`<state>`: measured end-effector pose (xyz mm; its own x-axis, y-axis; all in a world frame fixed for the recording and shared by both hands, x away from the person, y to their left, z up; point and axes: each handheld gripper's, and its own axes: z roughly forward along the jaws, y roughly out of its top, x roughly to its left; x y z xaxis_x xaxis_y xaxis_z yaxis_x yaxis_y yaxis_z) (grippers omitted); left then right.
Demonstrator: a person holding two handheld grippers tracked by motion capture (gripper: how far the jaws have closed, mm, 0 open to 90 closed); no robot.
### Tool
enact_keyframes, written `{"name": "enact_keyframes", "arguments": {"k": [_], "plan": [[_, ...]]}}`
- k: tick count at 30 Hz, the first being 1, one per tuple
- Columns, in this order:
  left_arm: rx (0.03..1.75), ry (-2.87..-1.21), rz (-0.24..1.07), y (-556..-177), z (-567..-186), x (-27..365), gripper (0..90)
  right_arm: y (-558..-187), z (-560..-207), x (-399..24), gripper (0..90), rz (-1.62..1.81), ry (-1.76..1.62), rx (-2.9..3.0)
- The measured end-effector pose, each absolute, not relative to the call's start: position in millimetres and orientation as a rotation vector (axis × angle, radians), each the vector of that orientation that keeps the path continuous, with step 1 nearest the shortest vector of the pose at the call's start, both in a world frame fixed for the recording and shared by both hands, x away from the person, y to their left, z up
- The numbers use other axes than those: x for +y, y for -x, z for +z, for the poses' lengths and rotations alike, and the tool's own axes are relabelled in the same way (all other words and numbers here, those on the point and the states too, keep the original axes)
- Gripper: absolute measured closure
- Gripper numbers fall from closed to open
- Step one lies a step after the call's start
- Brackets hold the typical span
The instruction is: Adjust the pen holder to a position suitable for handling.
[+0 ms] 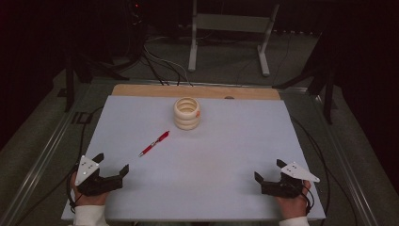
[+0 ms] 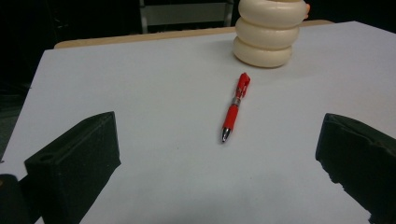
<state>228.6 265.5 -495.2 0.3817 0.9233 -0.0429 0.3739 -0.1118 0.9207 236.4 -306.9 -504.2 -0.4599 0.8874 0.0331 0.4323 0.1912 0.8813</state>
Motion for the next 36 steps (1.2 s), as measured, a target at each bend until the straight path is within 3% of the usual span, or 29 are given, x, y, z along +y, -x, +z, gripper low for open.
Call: {"name": "enact_keyframes", "arguments": {"k": [20,36], "plan": [[1.185,-1.669,0.718,-227.3,-495.0,267.6,0.4,-244.1,-506.4,-307.3,0.0,1.198,-1.211,1.996],[1.17,-1.678,0.713,-247.2,-468.0,248.0,0.4,-239.3,-504.7,-309.6,0.0,1.213,-1.19,2.024]]}}
